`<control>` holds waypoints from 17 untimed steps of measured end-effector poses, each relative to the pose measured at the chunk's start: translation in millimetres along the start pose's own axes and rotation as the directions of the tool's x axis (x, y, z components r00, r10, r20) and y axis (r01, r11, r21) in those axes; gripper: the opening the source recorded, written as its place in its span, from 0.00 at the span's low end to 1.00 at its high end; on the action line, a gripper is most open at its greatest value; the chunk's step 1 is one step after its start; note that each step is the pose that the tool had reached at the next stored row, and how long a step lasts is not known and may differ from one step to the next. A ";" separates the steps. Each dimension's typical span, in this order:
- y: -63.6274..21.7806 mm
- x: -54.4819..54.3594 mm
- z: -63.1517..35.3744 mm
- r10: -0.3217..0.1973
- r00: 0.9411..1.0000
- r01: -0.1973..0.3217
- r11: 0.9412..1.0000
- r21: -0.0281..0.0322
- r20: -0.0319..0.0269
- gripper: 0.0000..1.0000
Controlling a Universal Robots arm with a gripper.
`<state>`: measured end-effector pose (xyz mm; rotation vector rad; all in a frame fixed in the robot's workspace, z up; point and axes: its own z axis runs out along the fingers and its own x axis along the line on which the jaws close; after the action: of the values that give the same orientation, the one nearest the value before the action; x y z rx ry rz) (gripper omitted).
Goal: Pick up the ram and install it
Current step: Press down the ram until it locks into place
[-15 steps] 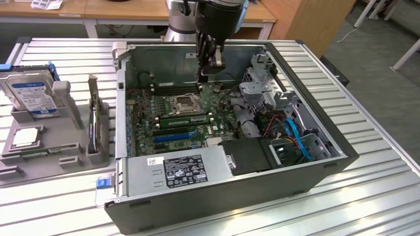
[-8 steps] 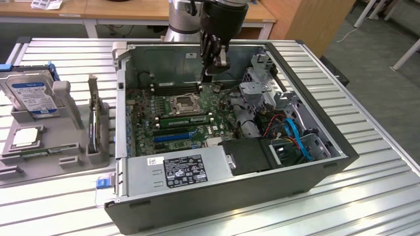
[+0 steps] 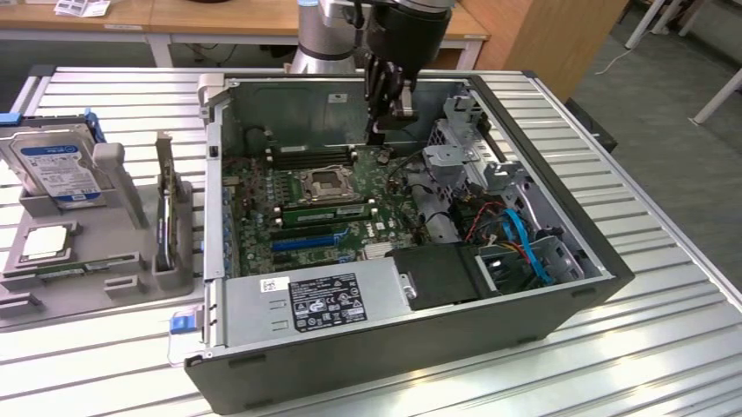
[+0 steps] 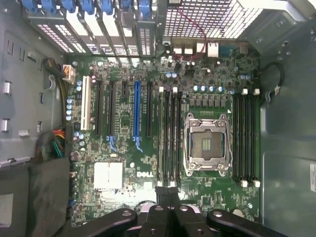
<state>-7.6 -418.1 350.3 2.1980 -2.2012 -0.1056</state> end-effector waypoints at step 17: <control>-6.1 0.2 7.2 0.000 1.000 0.000 1.000 -0.001 0.000 0.10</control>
<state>-2.0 -418.1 342.7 2.1975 -2.2006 -0.1065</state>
